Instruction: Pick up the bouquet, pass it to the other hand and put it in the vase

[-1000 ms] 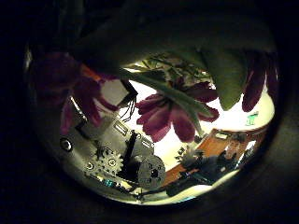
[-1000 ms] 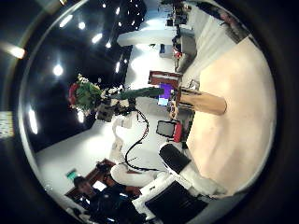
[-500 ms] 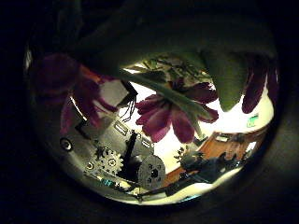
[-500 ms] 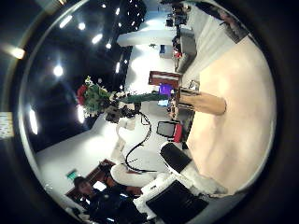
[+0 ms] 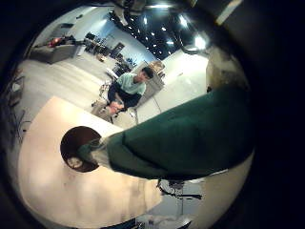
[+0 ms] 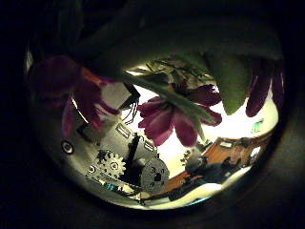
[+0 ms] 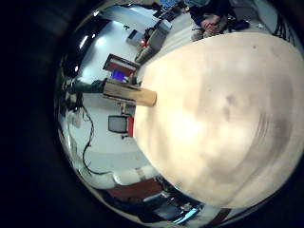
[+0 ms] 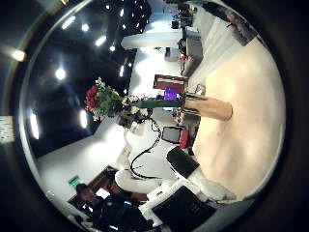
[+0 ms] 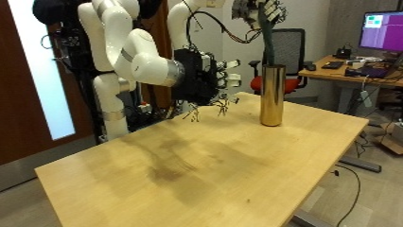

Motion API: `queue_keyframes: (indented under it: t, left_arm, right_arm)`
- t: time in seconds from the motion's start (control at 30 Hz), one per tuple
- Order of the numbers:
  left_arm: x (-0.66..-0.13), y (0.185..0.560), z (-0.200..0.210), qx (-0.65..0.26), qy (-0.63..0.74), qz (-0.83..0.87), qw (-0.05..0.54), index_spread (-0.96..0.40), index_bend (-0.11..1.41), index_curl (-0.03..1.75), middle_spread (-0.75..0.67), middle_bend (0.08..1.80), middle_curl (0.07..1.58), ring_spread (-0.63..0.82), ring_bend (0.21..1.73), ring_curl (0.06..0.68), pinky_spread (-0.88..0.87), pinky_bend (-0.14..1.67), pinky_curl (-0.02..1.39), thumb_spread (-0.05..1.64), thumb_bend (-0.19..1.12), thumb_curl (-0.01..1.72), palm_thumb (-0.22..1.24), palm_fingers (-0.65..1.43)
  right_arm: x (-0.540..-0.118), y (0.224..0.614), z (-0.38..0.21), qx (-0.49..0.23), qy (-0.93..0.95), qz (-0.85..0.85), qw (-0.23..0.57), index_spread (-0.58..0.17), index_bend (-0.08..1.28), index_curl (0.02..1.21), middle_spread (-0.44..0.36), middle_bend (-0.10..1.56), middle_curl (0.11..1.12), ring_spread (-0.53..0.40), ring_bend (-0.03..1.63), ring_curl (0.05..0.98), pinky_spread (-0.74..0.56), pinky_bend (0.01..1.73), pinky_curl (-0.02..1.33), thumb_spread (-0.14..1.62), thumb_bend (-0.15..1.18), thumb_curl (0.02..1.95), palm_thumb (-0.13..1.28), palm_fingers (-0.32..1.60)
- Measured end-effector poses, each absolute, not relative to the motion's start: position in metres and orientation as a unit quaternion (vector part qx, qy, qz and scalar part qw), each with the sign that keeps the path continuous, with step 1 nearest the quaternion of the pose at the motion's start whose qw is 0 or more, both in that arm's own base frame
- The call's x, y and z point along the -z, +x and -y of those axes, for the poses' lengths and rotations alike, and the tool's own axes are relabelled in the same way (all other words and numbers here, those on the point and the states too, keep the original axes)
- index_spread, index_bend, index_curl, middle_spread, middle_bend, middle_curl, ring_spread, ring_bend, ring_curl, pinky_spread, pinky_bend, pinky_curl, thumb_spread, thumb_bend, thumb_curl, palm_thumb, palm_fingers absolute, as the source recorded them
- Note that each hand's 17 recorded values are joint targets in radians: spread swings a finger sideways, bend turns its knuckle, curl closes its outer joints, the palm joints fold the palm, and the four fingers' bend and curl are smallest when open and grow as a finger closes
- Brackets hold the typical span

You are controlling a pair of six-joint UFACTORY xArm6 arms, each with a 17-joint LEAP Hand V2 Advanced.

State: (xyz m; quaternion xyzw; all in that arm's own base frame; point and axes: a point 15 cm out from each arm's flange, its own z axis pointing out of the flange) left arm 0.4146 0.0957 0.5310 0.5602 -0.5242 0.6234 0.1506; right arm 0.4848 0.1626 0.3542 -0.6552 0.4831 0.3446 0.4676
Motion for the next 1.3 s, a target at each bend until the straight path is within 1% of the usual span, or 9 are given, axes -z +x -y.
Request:
queue_keyframes:
  t: [0.13,0.23,0.3,0.33,0.4,0.47,0.6,0.8,1.3]
  left_arm:
    - [-0.512,0.421,-0.098,-0.628,0.555,0.522,0.159,-0.71,0.22,1.42,-0.48,1.1,0.9,-0.43,1.38,0.551,-0.61,1.16,0.73,0.61,-0.07,0.74,0.72,1.01]
    - [-0.504,0.423,-0.101,-0.629,0.553,0.522,0.162,-0.66,0.16,1.38,-0.45,1.0,0.91,-0.45,1.22,0.535,-0.6,1.01,0.7,0.79,-0.08,0.6,0.52,0.44]
    - [-0.501,0.425,-0.103,-0.63,0.553,0.521,0.161,-0.59,0.18,1.33,-0.37,0.84,0.86,-0.34,1.1,0.494,-0.49,0.84,0.65,0.82,-0.07,0.55,0.44,0.09]
    - [-0.501,0.425,-0.105,-0.631,0.553,0.52,0.16,-0.51,0.18,1.28,-0.23,0.66,0.78,-0.19,1.02,0.442,-0.3,0.68,0.6,0.83,-0.07,0.5,0.38,-0.13]
    - [-0.5,0.424,-0.109,-0.633,0.555,0.517,0.156,-0.27,0.06,1.12,0.12,0.38,0.62,0.13,0.85,0.346,0.09,0.56,0.5,0.81,-0.07,0.44,0.29,-0.29]
    - [-0.501,0.423,-0.119,-0.639,0.557,0.511,0.146,-0.01,0.02,0.9,0.37,0.26,0.5,0.34,0.74,0.285,0.34,0.48,0.43,0.78,-0.05,0.4,0.25,-0.28]
    - [-0.505,0.418,-0.139,-0.648,0.561,0.499,0.122,0.2,0.04,0.59,0.52,0.17,0.4,0.5,0.61,0.228,0.52,0.39,0.36,0.74,-0.05,0.37,0.21,-0.25]
    - [-0.506,0.41,-0.149,-0.644,0.568,0.5,0.113,0.22,0.09,0.34,0.56,0.15,0.3,0.57,0.51,0.193,0.57,0.31,0.32,0.71,-0.04,0.35,0.19,-0.2]
    - [-0.53,0.355,-0.144,-0.638,0.577,0.506,0.069,0.16,0.12,0.17,0.56,0.16,0.18,0.59,0.41,0.187,0.57,0.24,0.3,0.7,-0.04,0.34,0.19,-0.15]
  right_arm:
    - [-0.354,0.485,-0.163,-0.345,-0.656,-0.482,0.468,-0.4,0.15,0.2,0.061,0.17,0.25,0.155,0.39,0.27,0.37,0.51,0.32,0.98,-0.03,0.36,0.59,-0.05]
    - [-0.353,0.485,-0.162,-0.345,-0.656,-0.482,0.467,-0.399,0.15,0.21,0.061,0.17,0.25,0.155,0.39,0.269,0.37,0.52,0.32,0.98,-0.03,0.36,0.59,-0.04]
    - [-0.353,0.485,-0.162,-0.345,-0.656,-0.482,0.468,-0.399,0.15,0.21,0.061,0.17,0.25,0.155,0.39,0.268,0.37,0.52,0.32,0.98,-0.03,0.36,0.59,-0.04]
    - [-0.353,0.485,-0.161,-0.344,-0.656,-0.482,0.468,-0.399,0.15,0.21,0.061,0.17,0.25,0.155,0.39,0.267,0.37,0.52,0.32,0.98,-0.03,0.36,0.59,-0.04]
    - [-0.354,0.485,-0.161,-0.344,-0.655,-0.482,0.468,-0.399,0.15,0.21,0.061,0.17,0.25,0.155,0.39,0.268,0.37,0.52,0.32,0.98,-0.03,0.36,0.59,-0.04]
    - [-0.353,0.485,-0.161,-0.343,-0.656,-0.482,0.468,-0.399,0.15,0.22,0.061,0.17,0.25,0.155,0.4,0.268,0.37,0.52,0.32,0.98,-0.03,0.36,0.59,-0.04]
    - [-0.354,0.485,-0.162,-0.344,-0.656,-0.481,0.469,-0.399,0.15,0.22,0.061,0.17,0.25,0.155,0.39,0.267,0.38,0.53,0.32,0.98,-0.03,0.36,0.6,-0.04]
    - [-0.355,0.486,-0.162,-0.343,-0.657,-0.481,0.469,-0.4,0.15,0.22,0.061,0.17,0.25,0.154,0.4,0.269,0.38,0.53,0.32,0.98,-0.03,0.36,0.6,-0.04]
    - [-0.356,0.476,-0.16,-0.362,-0.657,-0.467,0.468,-0.397,0.15,0.23,0.061,0.17,0.25,0.154,0.41,0.268,0.38,0.53,0.31,0.98,-0.03,0.37,0.61,-0.03]
